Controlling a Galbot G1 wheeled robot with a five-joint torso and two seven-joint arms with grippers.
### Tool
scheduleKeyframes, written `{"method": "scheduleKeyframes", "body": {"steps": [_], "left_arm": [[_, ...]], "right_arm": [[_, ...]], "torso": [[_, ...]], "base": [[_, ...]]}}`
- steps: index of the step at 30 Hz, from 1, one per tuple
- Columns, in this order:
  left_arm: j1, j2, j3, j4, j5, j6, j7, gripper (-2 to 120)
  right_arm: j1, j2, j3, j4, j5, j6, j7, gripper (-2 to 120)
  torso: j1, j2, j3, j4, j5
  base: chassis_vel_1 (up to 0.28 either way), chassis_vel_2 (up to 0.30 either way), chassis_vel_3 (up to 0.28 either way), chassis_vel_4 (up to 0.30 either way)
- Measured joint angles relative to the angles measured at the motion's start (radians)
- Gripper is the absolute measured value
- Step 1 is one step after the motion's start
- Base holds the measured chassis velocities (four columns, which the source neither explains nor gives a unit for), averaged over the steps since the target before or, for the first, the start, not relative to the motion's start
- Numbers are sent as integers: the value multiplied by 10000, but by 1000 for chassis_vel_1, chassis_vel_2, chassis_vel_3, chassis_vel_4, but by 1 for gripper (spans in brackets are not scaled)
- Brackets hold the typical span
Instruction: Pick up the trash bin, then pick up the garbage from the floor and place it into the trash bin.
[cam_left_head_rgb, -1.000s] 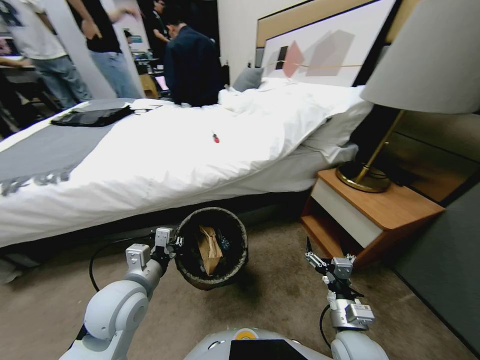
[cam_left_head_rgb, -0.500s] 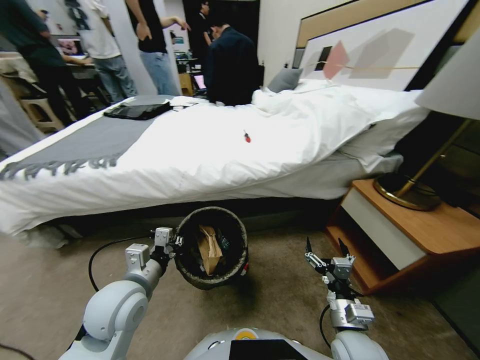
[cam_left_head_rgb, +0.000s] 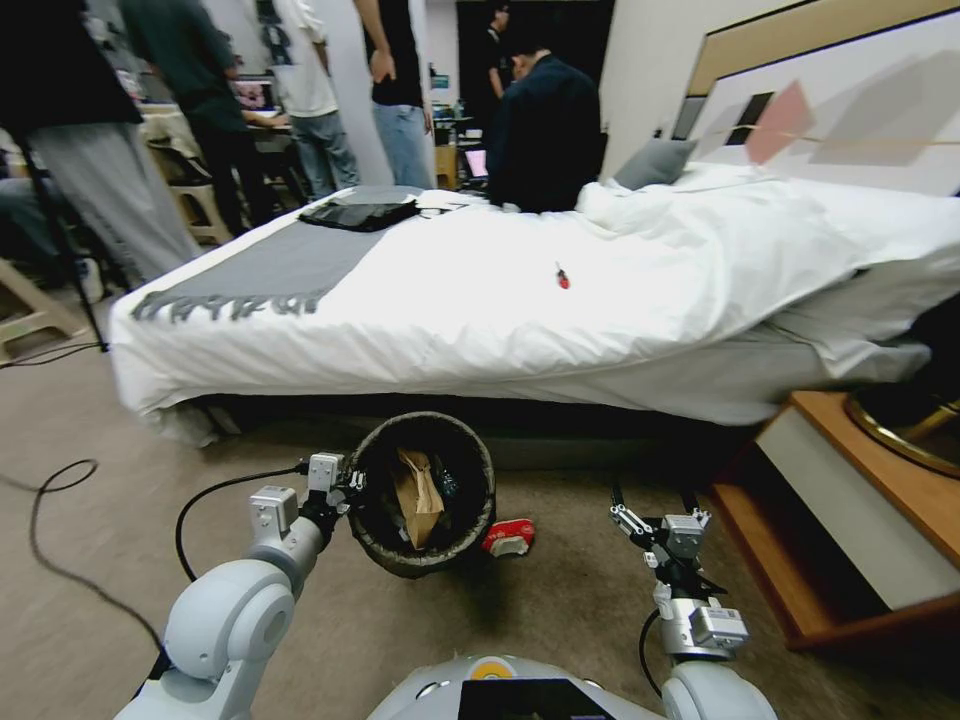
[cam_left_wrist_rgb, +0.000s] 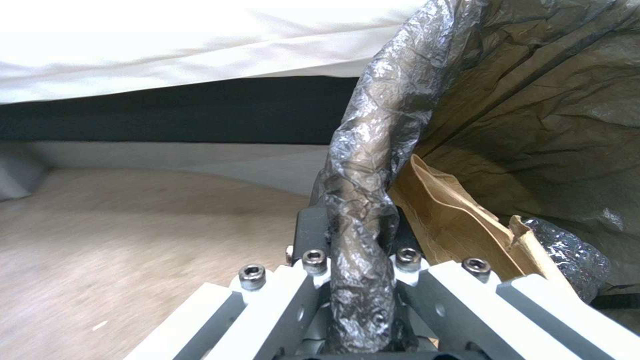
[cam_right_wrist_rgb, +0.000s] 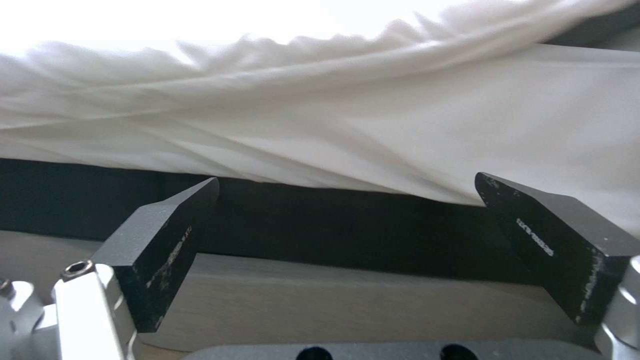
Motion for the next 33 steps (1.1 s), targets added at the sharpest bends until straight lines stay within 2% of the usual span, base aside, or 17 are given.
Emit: {"method": "scheduleKeyframes", "body": {"steps": [20, 24, 27, 32, 33], "left_arm": [[-5, 17, -146, -45, -65, 0, -78, 1], [17, -6, -135, -77, -62, 0, -117, 1], [102, -14, -215, -233, -128, 0, -190, 1], [176, -14, -345, -343, -255, 0, -341, 1], [234, -36, -413, -407, -314, 0, -446, 1]], "right_arm": [[172, -181, -12, -108, 197, -198, -43, 100], [326, -576, 51, -180, 534, -526, -108, 100], [703, -1382, 455, -459, 1430, -1718, -1108, 100], [1070, -1914, 559, -774, 1961, -2319, -1480, 100], [1388, -2216, 553, -1011, 2214, -2572, -1602, 100]], "torso": [[1, 0, 0, 4, 0], [1, 0, 0, 1, 1], [1, 0, 0, 0, 1], [1, 0, 0, 0, 2], [1, 0, 0, 0, 2]], "base": [[85, 87, 84, 82], [31, 33, 21, 24], [0, 0, 0, 0], [0, 0, 0, 0], [0, 0, 0, 0]]}}
